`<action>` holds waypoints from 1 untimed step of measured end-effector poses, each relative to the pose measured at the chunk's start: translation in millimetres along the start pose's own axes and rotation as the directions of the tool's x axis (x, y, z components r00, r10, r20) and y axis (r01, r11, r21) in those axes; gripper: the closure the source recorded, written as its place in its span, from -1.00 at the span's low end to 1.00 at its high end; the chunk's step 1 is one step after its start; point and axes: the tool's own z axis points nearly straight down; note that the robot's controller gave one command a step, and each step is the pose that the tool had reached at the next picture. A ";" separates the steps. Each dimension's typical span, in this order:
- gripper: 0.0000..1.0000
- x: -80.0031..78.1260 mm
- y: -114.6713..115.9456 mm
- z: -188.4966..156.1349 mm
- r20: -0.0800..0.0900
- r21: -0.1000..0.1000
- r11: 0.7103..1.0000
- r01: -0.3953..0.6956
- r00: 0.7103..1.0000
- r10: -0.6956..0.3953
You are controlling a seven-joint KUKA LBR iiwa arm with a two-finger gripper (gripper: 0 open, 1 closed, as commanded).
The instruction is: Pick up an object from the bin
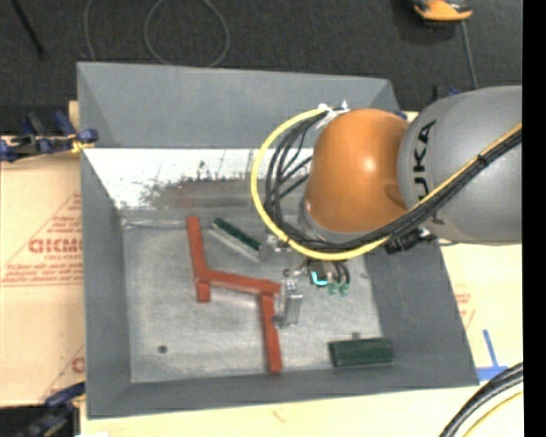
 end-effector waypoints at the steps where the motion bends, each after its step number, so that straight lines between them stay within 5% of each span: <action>1: -1.00 -72.8 44.3 116.6 0.009 -0.004 0.971 -0.241 0.971 0.241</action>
Offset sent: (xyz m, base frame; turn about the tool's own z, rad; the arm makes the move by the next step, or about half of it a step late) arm 0.0704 0.0434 -0.1159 0.2469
